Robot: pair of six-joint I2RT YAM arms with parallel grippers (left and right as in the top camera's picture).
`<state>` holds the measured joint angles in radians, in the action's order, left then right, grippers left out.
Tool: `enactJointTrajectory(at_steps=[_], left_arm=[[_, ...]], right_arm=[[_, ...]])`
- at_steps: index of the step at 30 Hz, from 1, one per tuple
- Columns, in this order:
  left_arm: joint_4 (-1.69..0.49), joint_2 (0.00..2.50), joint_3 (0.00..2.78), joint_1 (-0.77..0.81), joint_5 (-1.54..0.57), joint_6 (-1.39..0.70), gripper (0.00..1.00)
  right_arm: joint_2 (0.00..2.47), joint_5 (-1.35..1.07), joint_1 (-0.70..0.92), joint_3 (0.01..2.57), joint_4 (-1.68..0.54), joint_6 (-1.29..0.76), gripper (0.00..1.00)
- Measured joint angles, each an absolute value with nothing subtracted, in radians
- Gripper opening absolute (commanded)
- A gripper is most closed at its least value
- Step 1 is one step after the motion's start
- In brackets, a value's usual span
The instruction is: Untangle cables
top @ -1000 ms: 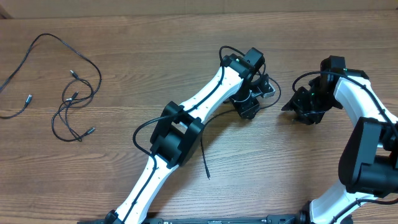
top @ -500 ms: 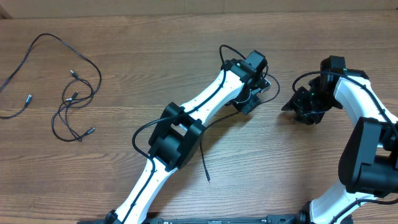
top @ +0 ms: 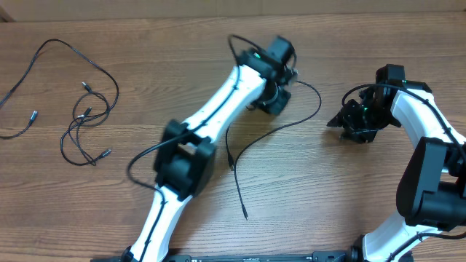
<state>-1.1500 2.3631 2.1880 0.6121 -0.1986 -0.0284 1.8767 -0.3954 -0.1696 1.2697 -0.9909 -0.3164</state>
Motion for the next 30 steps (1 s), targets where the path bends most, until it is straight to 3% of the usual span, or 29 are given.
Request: enactJointTrajectory(at_steps=[5,9,15,23,30], left_arm=[[-1.171,2.222,2.209,0.586,-0.224,-0.046,0.05],[-1.274,2.175,2.223,0.561,-0.241,-0.102,0.36],[-1.427,2.177,2.083,0.459,-0.246,-0.223,0.33],[-1.388,2.185,1.860,0.460,-0.244,-0.336,0.31],[-1.296,2.184,1.758,0.509,-0.176,-0.451,0.40]], right_arm=[[1.877,-0.451,-0.168,1.270,-0.951,-0.310,0.47],[1.877,-0.468,-0.155,1.270,-0.949,-0.309,0.54],[1.877,-0.476,-0.136,1.270,-0.937,-0.306,0.57],[1.877,-0.476,-0.136,1.270,-0.941,-0.302,0.58],[1.877,-0.474,-0.136,1.270,-0.954,-0.289,0.60]])
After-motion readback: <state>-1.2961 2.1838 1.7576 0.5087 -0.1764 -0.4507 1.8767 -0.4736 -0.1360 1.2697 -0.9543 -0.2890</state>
